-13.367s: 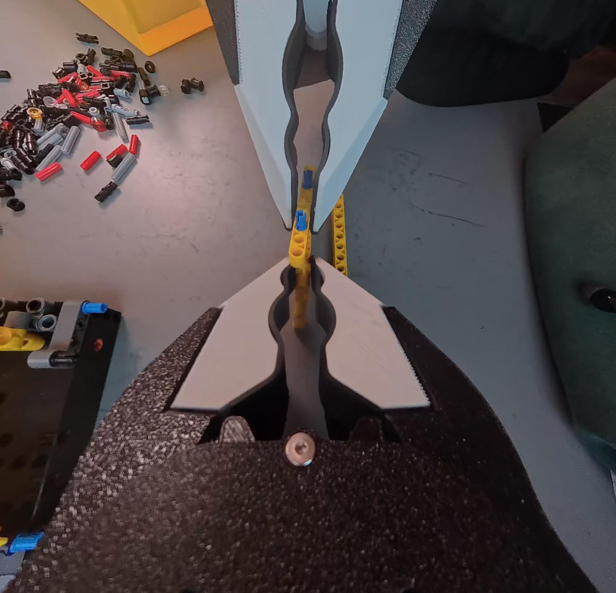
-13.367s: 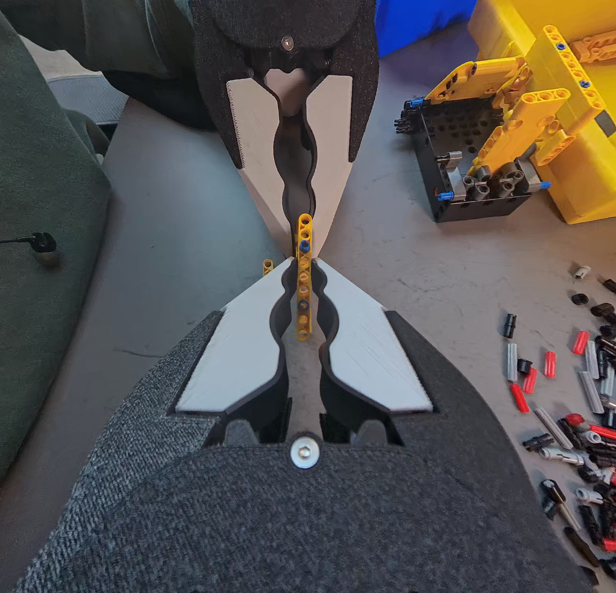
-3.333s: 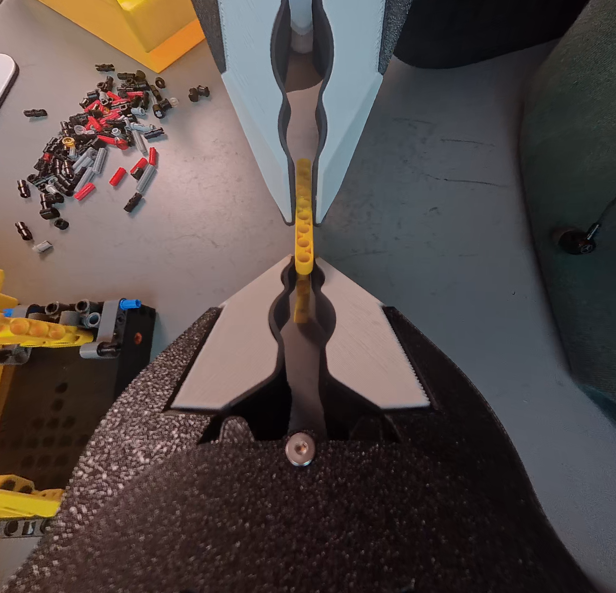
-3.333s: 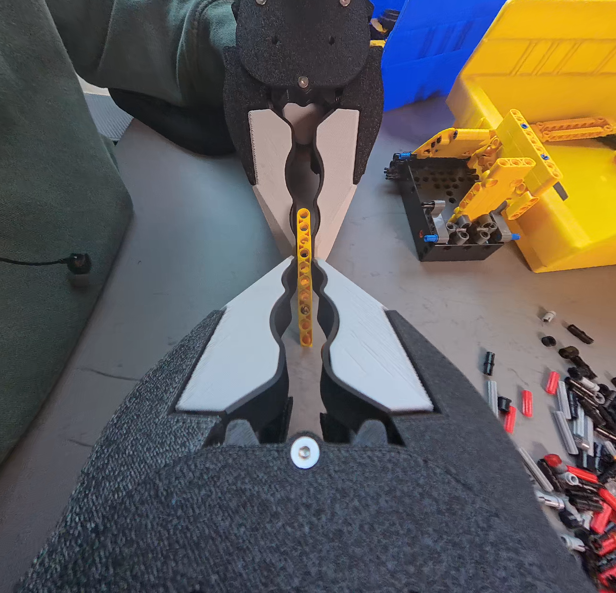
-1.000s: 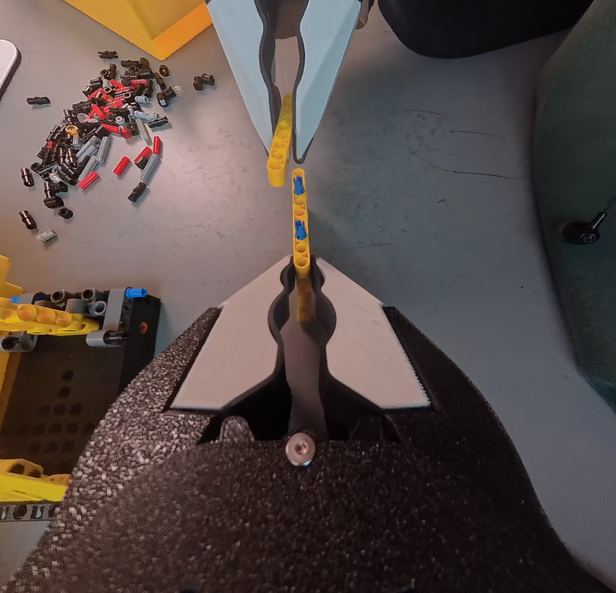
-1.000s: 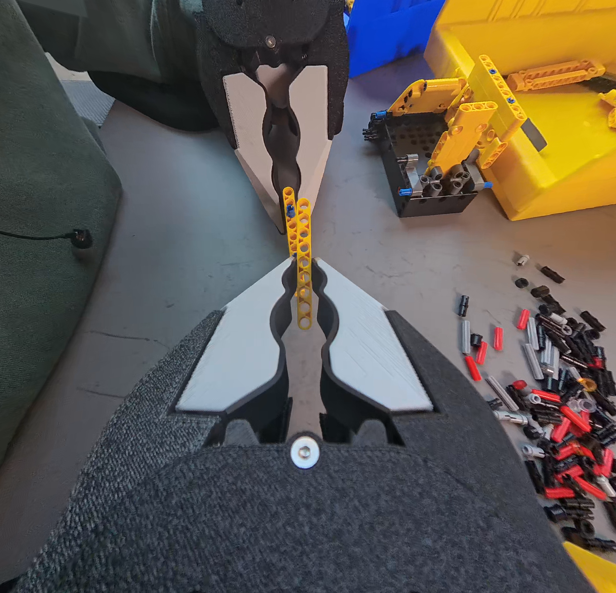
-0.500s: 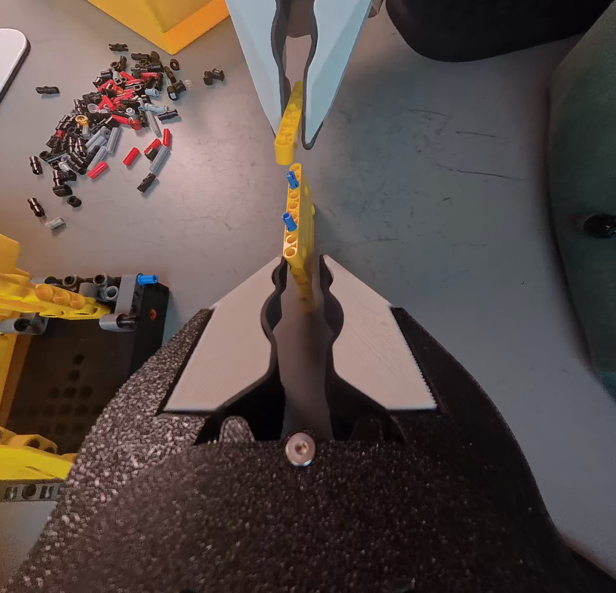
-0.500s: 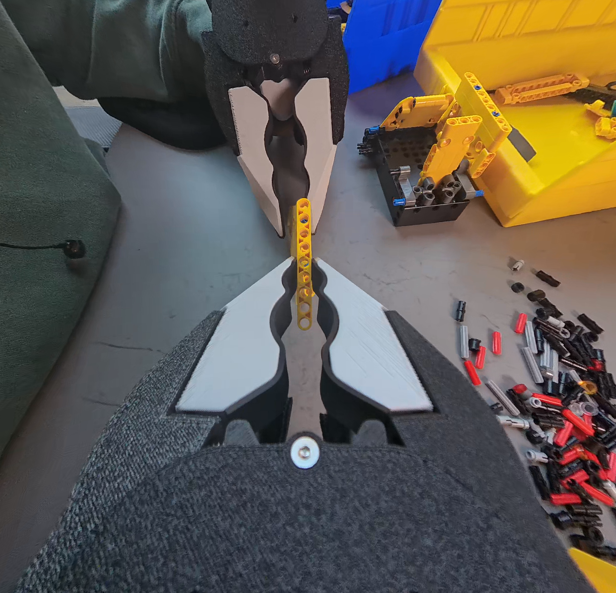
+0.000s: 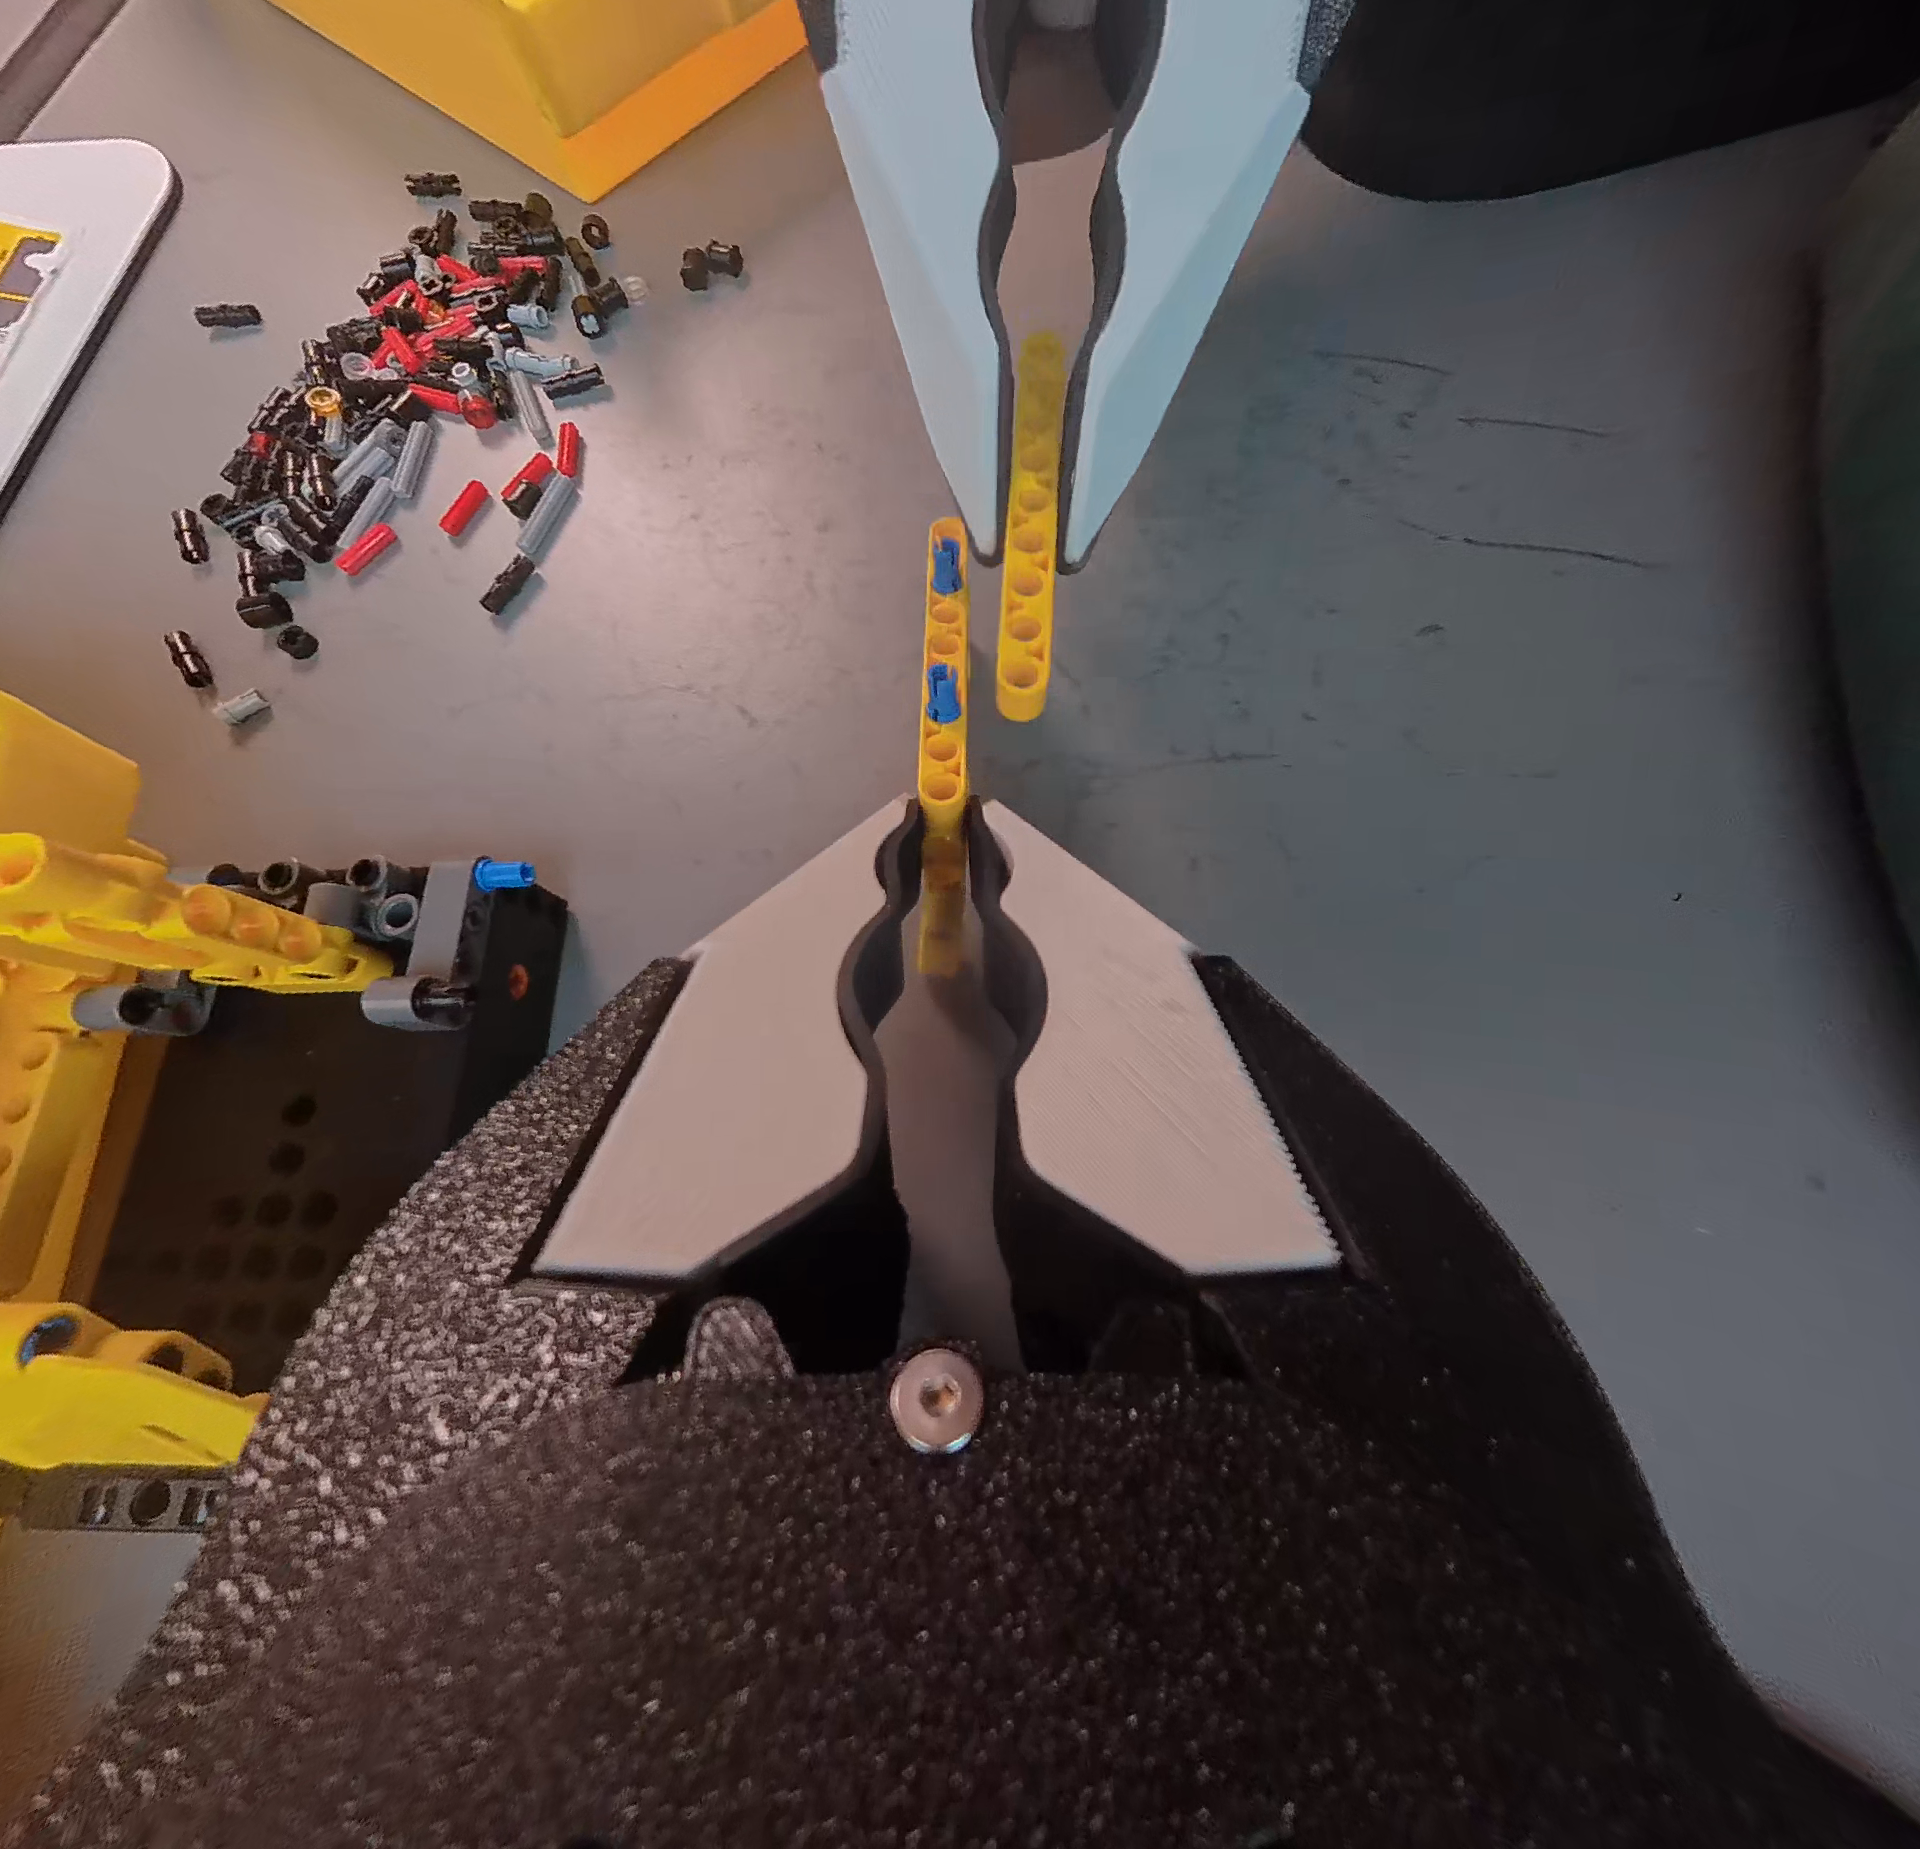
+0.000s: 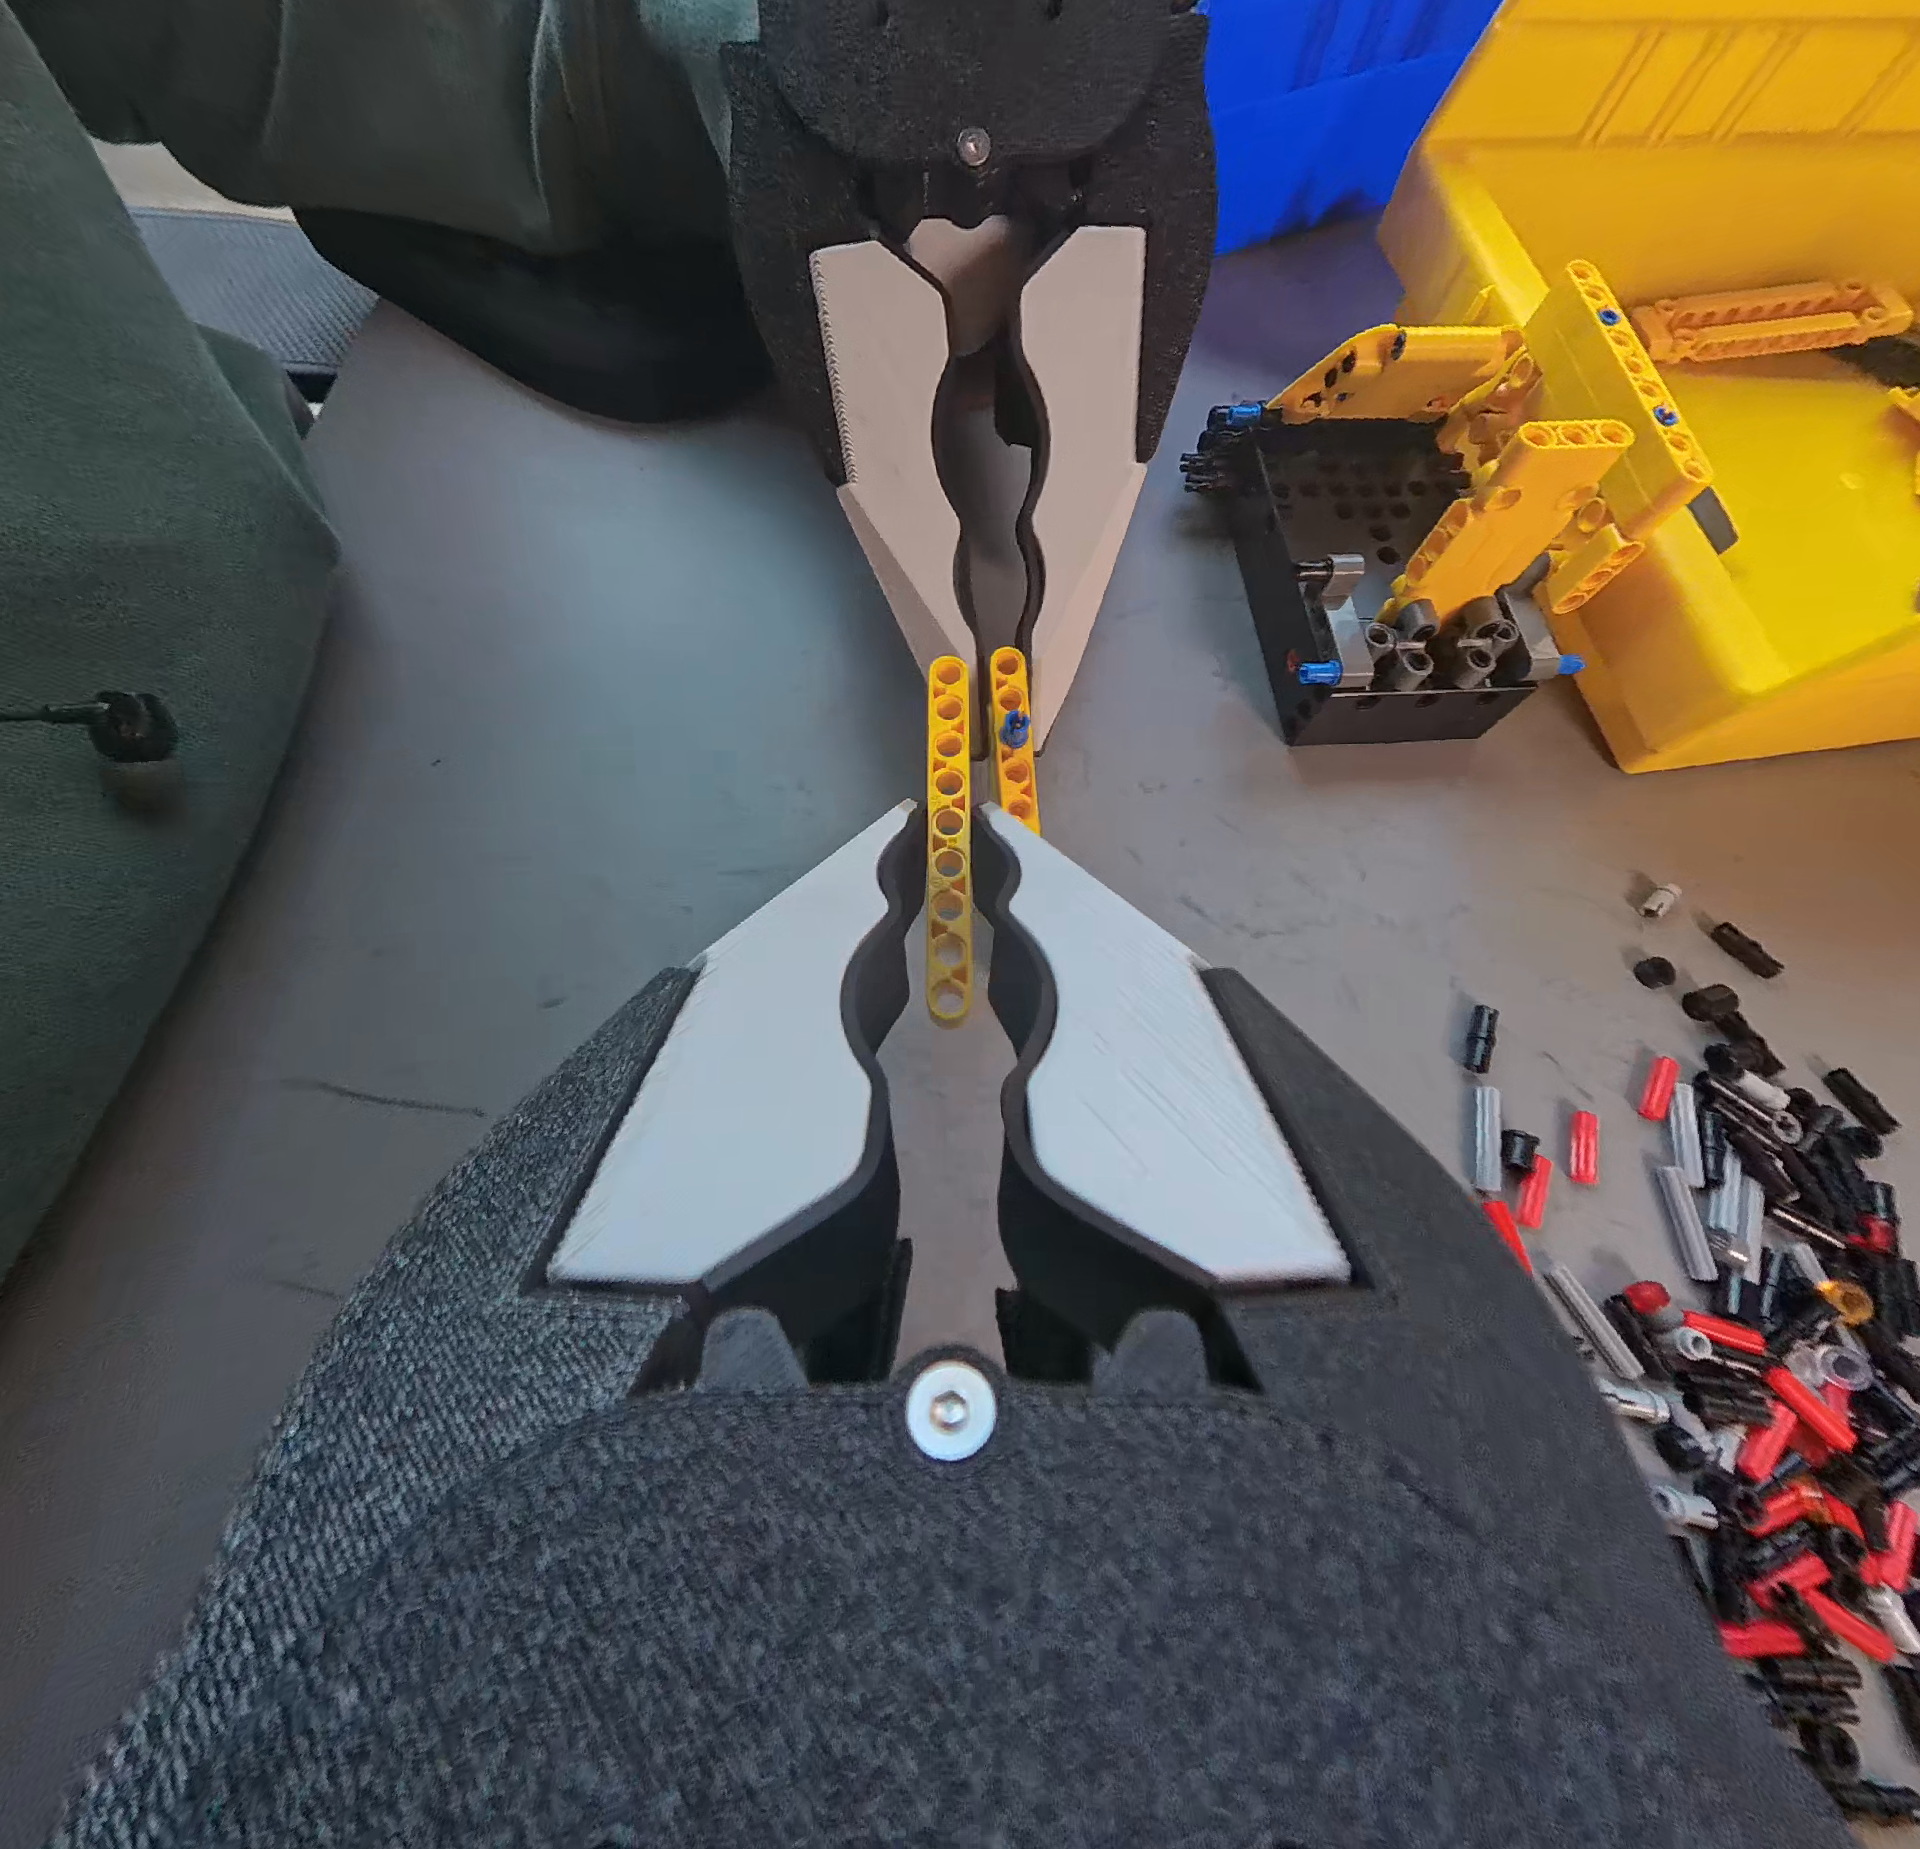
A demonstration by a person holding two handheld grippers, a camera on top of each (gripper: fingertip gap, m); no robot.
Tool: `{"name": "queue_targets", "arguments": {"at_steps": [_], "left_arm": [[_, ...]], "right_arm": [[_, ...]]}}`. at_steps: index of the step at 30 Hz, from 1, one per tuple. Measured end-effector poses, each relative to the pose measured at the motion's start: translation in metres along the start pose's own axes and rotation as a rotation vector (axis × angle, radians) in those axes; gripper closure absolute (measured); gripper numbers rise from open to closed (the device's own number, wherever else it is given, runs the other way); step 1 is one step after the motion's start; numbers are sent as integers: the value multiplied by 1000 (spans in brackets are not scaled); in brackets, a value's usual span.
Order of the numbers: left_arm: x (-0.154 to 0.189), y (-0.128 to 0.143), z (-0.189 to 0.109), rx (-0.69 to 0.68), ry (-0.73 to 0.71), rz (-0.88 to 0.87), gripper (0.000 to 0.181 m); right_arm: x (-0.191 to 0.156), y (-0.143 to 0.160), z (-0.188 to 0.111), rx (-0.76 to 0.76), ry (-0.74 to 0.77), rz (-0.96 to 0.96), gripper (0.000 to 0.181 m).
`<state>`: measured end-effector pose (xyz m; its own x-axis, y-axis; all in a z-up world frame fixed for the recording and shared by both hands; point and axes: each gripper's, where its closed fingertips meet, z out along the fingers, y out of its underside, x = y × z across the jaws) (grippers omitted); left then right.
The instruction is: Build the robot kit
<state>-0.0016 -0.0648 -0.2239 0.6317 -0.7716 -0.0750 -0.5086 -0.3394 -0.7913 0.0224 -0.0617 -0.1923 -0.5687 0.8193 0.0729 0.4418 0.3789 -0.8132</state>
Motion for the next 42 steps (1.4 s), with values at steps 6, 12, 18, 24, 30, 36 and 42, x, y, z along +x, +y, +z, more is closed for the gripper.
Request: {"name": "queue_targets", "arguments": {"at_steps": [6, 12, 18, 24, 30, 36, 42], "left_arm": [[0, 0, 0, -1, -9, 17, 175], [3, 0, 0, 0, -5, 79, 175], [5, 1, -1, 3, 1, 117, 175], [6, 2, -2, 6, 8, 133, 175], [7, 2, -2, 5, 8, 136, 175], [7, 2, -2, 4, 7, 140, 175], [7, 2, -2, 5, 8, 139, 175]], "right_arm": [[2, -11, -1, 33, 54, -53, 174], [5, -11, 8, 50, 78, -40, 174], [3, -6, 13, 28, 67, -45, 174], [2, -4, 14, 26, 58, -44, 174], [1, -3, 14, 28, 58, -50, 174], [1, -2, 17, 18, 68, -73, 174], [2, -2, 18, 17, 76, -83, 174]]}}
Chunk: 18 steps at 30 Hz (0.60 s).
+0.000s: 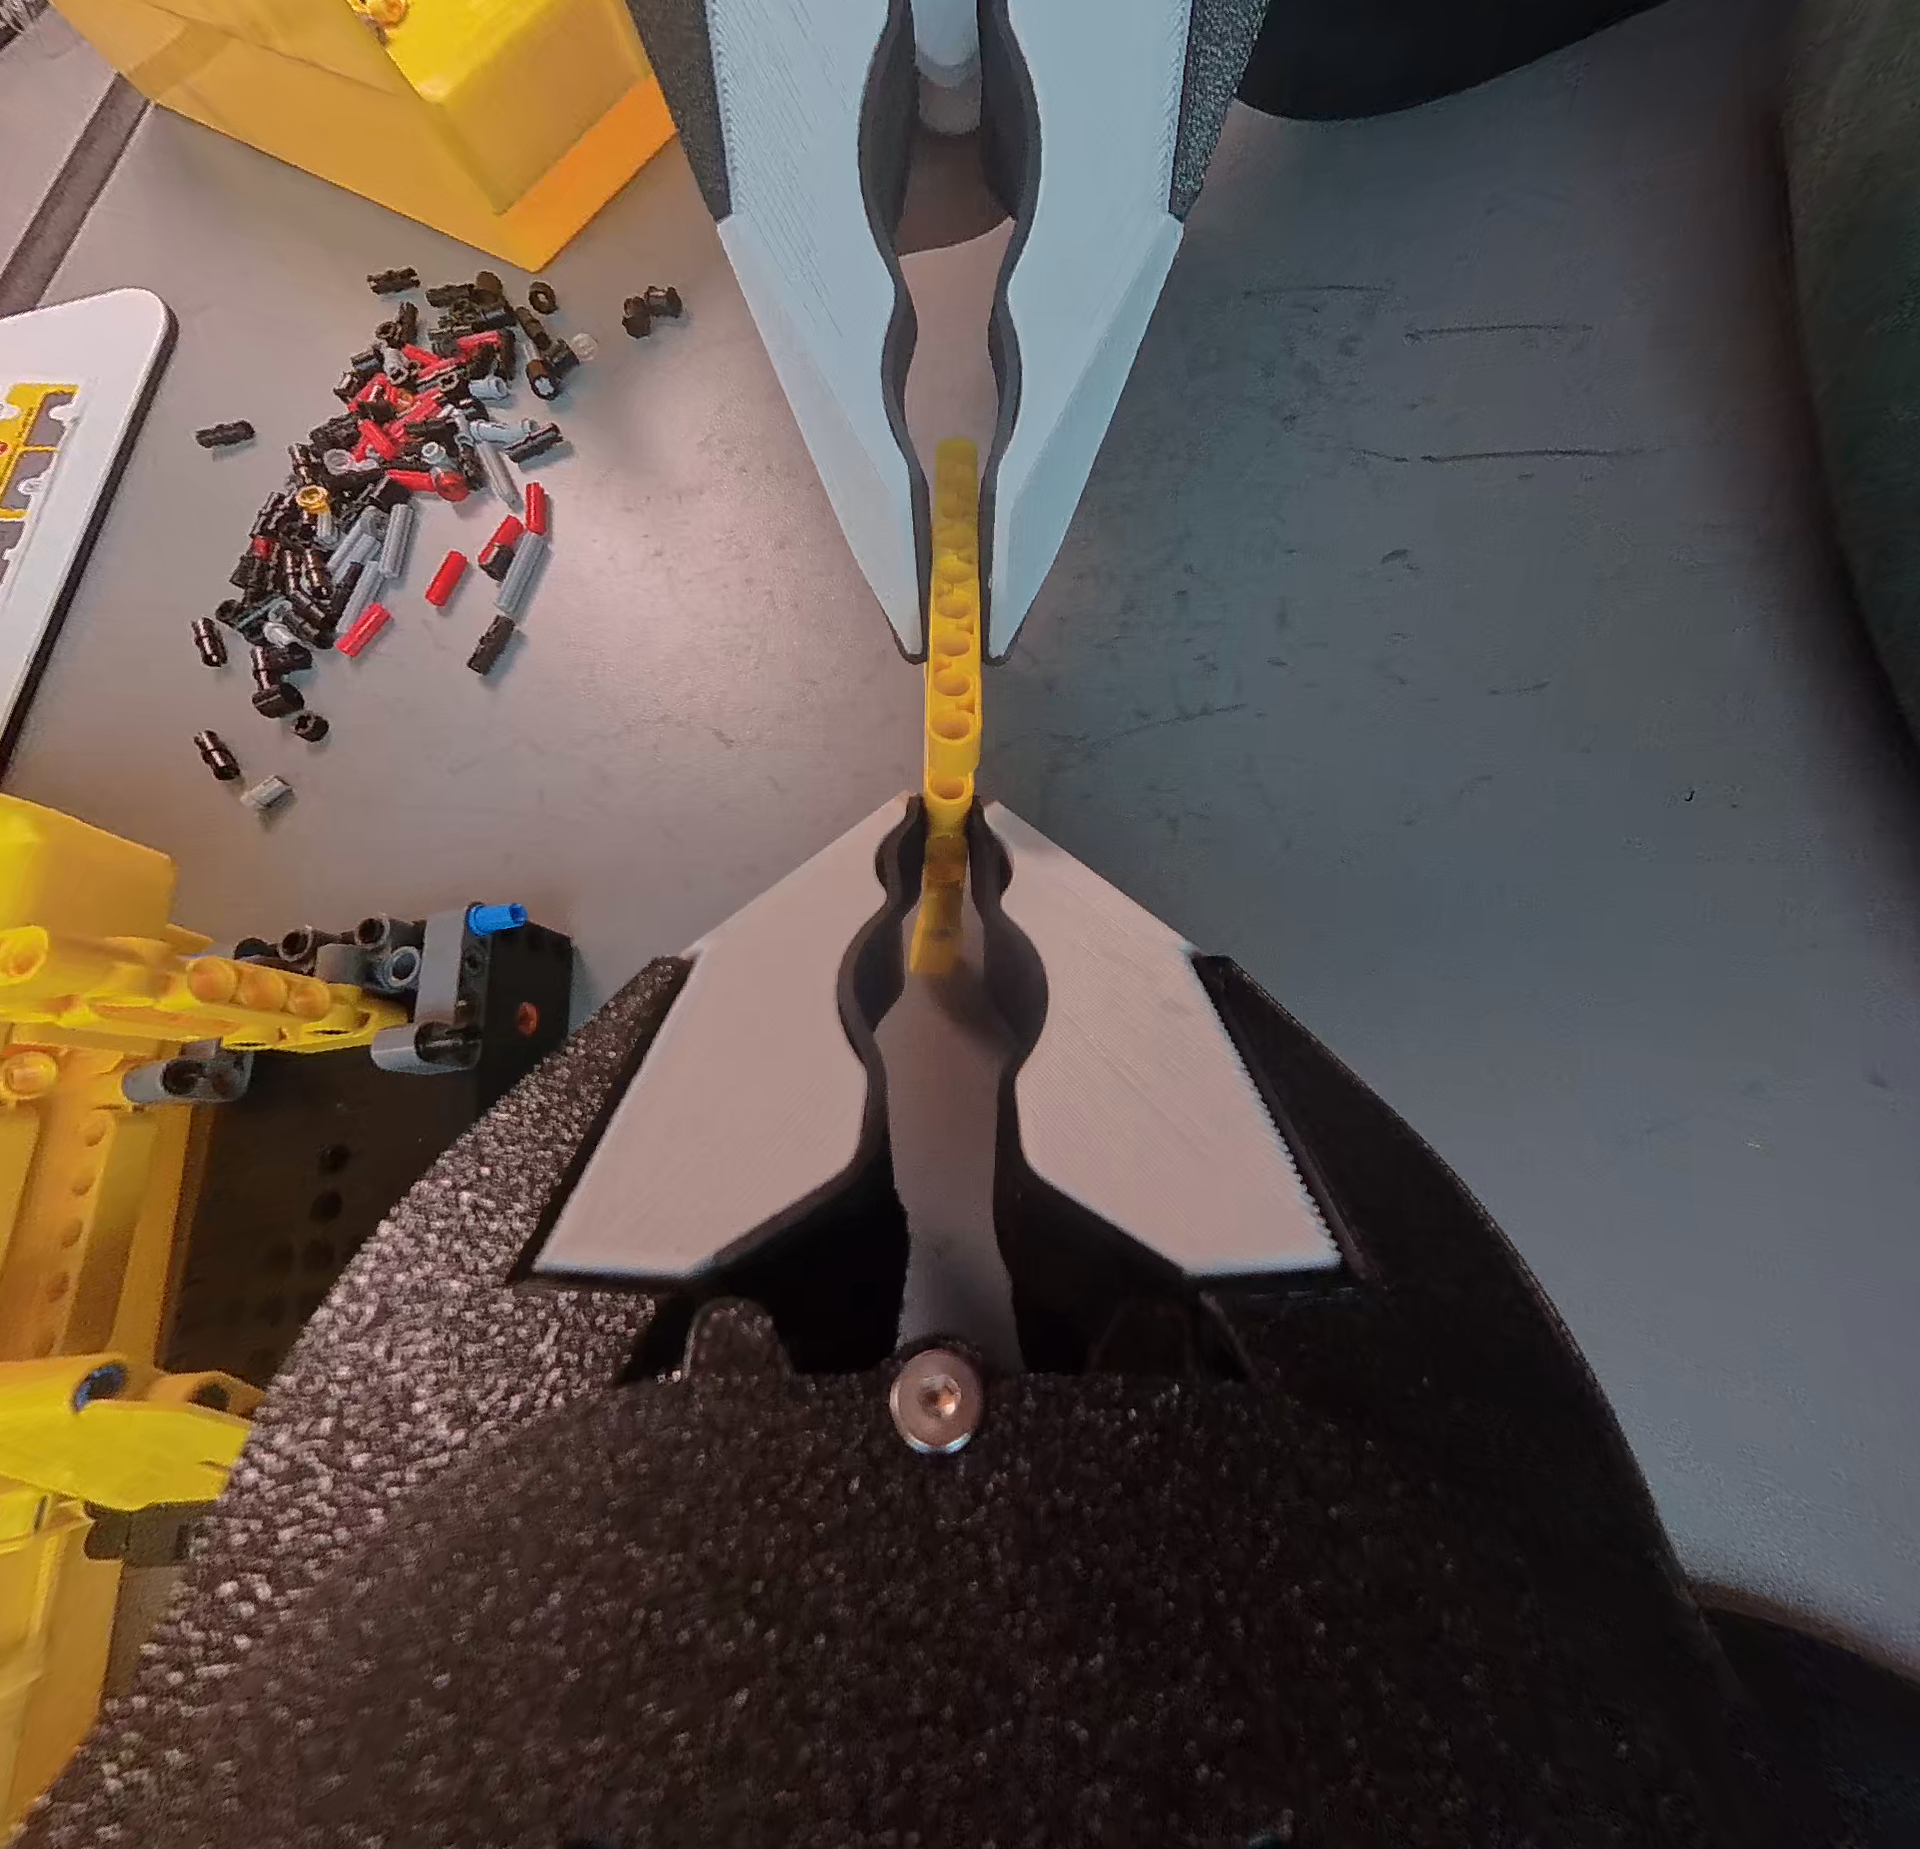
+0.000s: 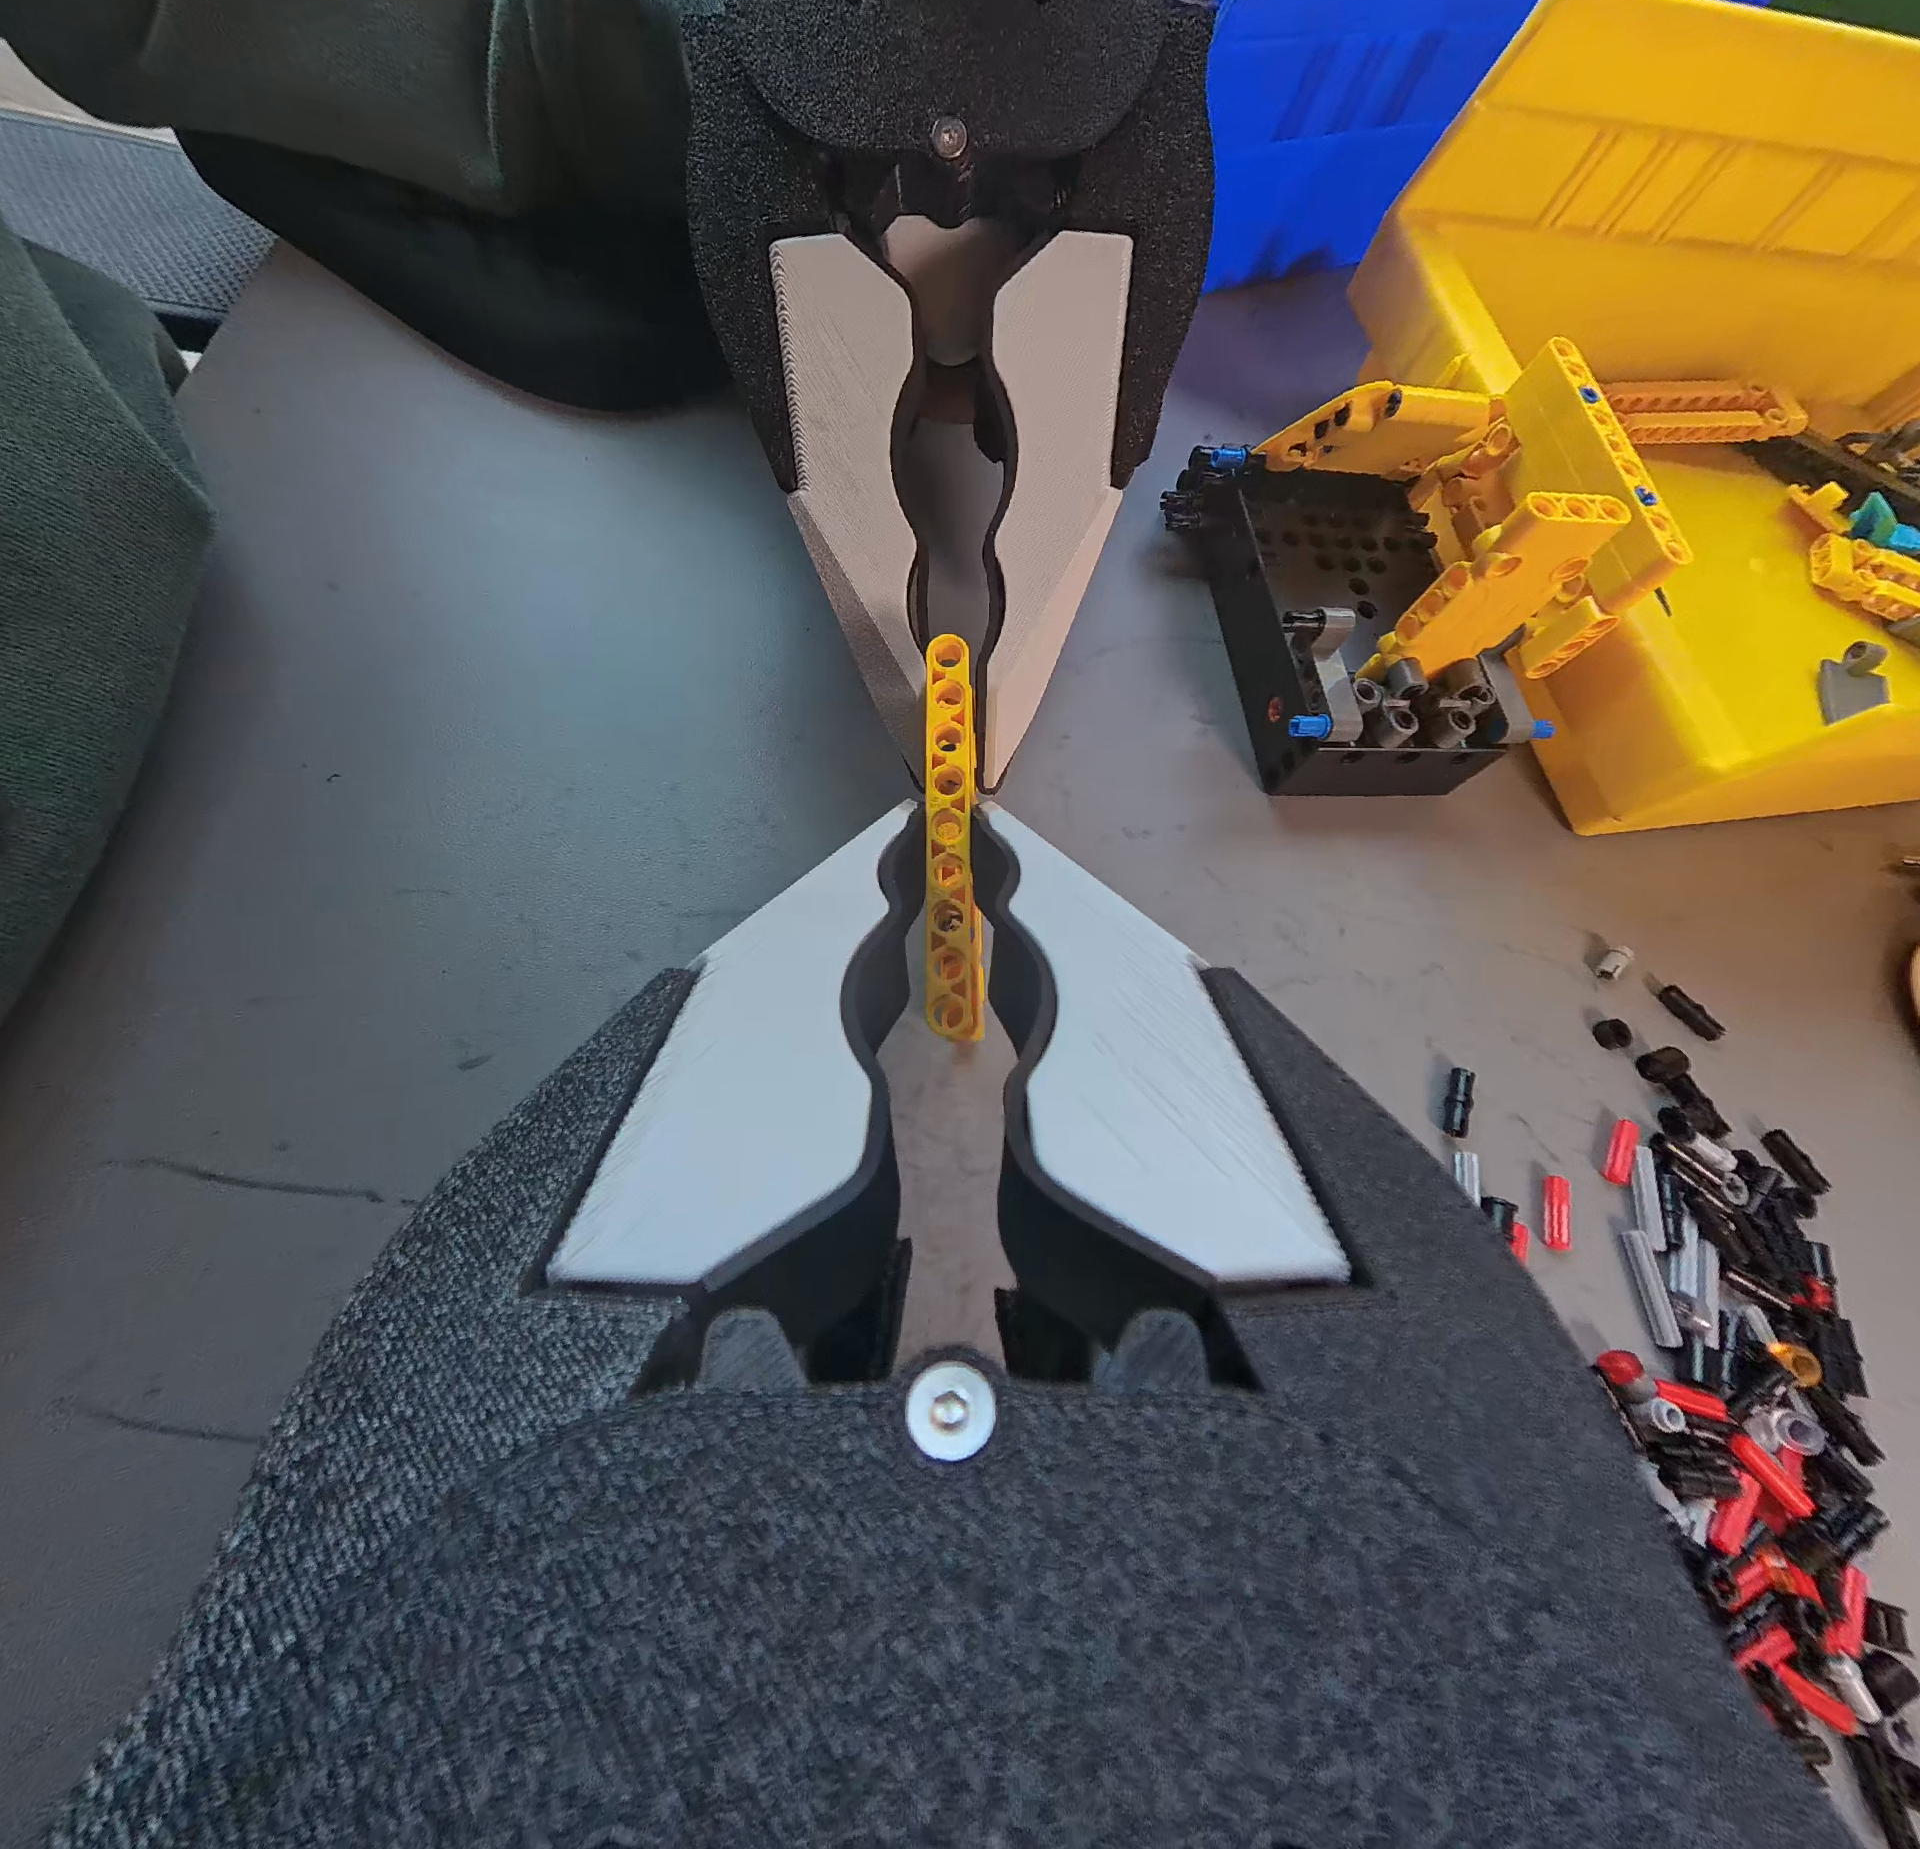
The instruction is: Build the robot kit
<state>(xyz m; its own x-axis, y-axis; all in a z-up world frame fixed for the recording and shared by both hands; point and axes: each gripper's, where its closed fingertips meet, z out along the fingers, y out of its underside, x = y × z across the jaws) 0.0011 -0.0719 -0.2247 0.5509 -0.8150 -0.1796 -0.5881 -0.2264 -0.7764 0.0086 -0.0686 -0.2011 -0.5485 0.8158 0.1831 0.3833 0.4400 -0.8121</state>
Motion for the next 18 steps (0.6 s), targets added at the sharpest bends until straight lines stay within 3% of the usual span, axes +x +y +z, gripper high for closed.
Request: {"name": "queue_targets", "arguments": {"at_steps": [18], "left_arm": [[0, 0, 0, 0, 1, -1, 175]], "right_arm": [[2, 2, 1, -21, -9, 20, 174]]}}
